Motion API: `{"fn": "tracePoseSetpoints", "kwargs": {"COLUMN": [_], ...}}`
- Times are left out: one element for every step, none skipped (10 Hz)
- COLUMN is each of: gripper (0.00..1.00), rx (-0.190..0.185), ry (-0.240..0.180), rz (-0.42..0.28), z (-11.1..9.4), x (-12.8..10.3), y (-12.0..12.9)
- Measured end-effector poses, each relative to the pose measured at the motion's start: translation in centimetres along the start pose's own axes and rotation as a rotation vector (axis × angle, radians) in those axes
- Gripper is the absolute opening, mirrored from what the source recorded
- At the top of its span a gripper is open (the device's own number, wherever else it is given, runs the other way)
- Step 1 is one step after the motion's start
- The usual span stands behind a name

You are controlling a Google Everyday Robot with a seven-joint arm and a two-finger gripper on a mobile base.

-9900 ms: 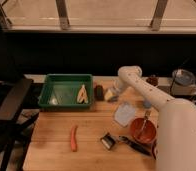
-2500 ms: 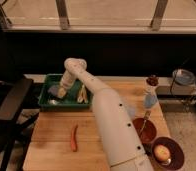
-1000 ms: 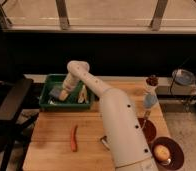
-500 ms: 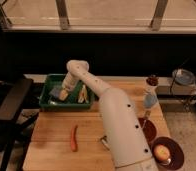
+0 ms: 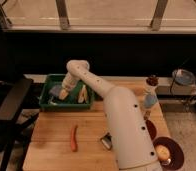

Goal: Wipe tray with sponge

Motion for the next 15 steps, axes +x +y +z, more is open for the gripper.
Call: {"fn": "tracePoseSetpoints", "kwargs": {"gripper": [0.0, 0.0, 0.0, 0.0, 0.0, 0.0, 0.0, 0.0, 0.0, 0.0, 0.0, 0.0, 0.0, 0.0, 0.0], "rx": [0.003, 0.016, 0.024, 0.035, 0.047, 0.056, 0.064, 0.072, 0.082, 0.088, 0.083, 0.078, 0.065, 0.052, 0.033], "ry": [0.002, 0.011, 0.019, 0.03, 0.043, 0.052, 0.066, 0.074, 0.084, 0.086, 0.095, 0.097, 0.097, 0.092, 0.099], "rz": [0.0, 0.003, 0.012, 0.028, 0.053, 0.07, 0.087, 0.093, 0.087, 0.077, 0.061, 0.047, 0.028, 0.008, -0.005], "z": [0.0, -0.6, -1.1, -1.6, -2.3, -2.8, -3.3, -3.6, -3.9, -4.0, -3.7, -3.3, -2.4, -1.4, -0.7], "x": [-0.1, 0.0, 0.4, 1.3, 2.6, 3.4, 4.2, 4.3, 3.9, 3.2, 2.4, 1.6, 0.4, -0.7, -0.7], "y": [0.0, 0.0, 0.0, -0.1, -0.3, -0.6, -1.0, -1.6, -2.4, -3.0, -3.4, -3.7, -3.7, -3.7, -3.3]}}
